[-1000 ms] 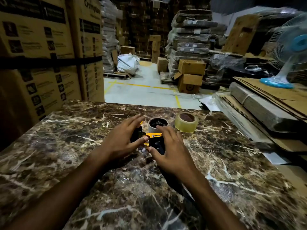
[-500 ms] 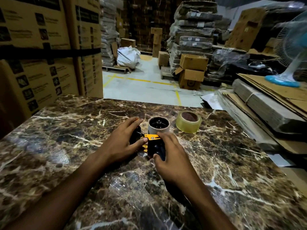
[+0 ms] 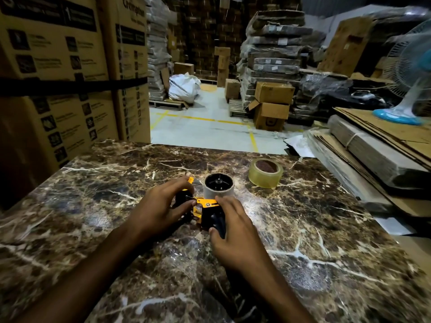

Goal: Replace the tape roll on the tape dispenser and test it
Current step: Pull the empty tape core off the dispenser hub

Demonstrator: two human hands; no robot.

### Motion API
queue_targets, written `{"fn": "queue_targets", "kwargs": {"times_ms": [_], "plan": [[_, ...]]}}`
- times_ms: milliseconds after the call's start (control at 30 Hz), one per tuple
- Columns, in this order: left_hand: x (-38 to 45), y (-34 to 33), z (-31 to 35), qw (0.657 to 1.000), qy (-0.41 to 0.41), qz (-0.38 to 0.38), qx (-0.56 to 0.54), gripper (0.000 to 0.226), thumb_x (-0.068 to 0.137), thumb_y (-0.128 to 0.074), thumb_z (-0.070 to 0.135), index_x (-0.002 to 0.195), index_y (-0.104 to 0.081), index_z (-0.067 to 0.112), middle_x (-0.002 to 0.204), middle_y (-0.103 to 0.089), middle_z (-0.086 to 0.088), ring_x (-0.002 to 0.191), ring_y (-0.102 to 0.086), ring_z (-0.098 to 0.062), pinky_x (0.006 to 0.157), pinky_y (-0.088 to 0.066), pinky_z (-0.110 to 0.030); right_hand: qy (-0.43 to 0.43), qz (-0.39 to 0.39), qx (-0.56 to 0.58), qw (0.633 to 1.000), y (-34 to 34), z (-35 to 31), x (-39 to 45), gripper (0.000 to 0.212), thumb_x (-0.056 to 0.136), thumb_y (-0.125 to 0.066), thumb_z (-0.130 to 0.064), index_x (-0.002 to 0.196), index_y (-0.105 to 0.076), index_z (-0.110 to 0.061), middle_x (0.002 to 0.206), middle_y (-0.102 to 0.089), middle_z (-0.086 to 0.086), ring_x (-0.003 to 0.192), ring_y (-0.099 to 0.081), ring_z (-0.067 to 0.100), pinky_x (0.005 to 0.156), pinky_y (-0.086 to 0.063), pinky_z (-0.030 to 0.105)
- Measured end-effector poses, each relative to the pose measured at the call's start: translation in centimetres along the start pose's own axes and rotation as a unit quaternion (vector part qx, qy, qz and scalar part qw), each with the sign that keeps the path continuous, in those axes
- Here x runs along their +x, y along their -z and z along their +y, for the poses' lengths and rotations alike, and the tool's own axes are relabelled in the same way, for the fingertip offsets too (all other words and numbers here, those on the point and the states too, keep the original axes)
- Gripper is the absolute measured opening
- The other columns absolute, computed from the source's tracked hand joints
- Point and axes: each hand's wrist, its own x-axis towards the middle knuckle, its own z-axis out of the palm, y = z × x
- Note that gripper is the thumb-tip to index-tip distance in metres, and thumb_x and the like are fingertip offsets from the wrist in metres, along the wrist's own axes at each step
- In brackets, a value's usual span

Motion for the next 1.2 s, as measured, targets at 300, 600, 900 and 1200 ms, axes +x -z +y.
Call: {"fn": "queue_targets", "kwargs": {"times_ms": [300,600,900,1200], "plan": [[4.1,1.2,1.0,0.998,0.063,-0.001,0.018,0.040,0.099,-0.069,0.042,0.137,-0.065,0.031,0.132,-0.070,0.008,0.110,-0.069,-0.011,0.092,-0.054,-0.034,-0.068,0.055,0.016,0.996,2.7,0.2,3.2,0.060,0.094,-0.060,-0.056,0.146,-0.050,-0.028,0.148,-0.051,-0.008,0.129,-0.051,0.013,0.100,-0.044,0.032],[13.8,-1.3,-1.7,0.940,0.175,-0.291,-0.019,0.052,0.099,-0.066,0.051,0.105,-0.081,0.001,0.098,-0.079,-0.019,0.078,-0.065,-0.020,0.069,-0.049,-0.029,-0.262,-0.031,0.052,0.963,3.0,3.4,11.3,0.102,0.071,-0.050,-0.085,0.122,-0.065,0.001,0.109,-0.075,0.023,0.083,-0.076,0.035,0.051,-0.056,0.031],[14.8,-0.8,-0.1,0.885,0.275,-0.365,-0.086,0.037,0.102,-0.067,0.036,0.112,-0.074,0.001,0.086,-0.070,-0.007,0.063,-0.068,-0.015,0.061,-0.059,-0.025,-0.278,-0.128,0.152,0.940,4.8,3.4,12.7,0.061,0.090,-0.075,-0.043,0.115,-0.059,0.011,0.080,-0.076,0.025,0.055,-0.074,0.029,0.061,-0.066,0.046],[14.3,-0.8,-1.0,0.887,0.281,-0.348,-0.120,0.026,0.100,-0.069,0.035,0.095,-0.078,0.011,0.101,-0.073,-0.015,0.085,-0.065,-0.027,0.075,-0.054,-0.038,-0.243,-0.128,0.162,0.948,4.2,3.8,14.0,0.038,0.087,-0.080,-0.034,0.085,-0.068,0.002,0.060,-0.068,0.014,0.057,-0.069,0.026,0.076,-0.063,0.051]]}}
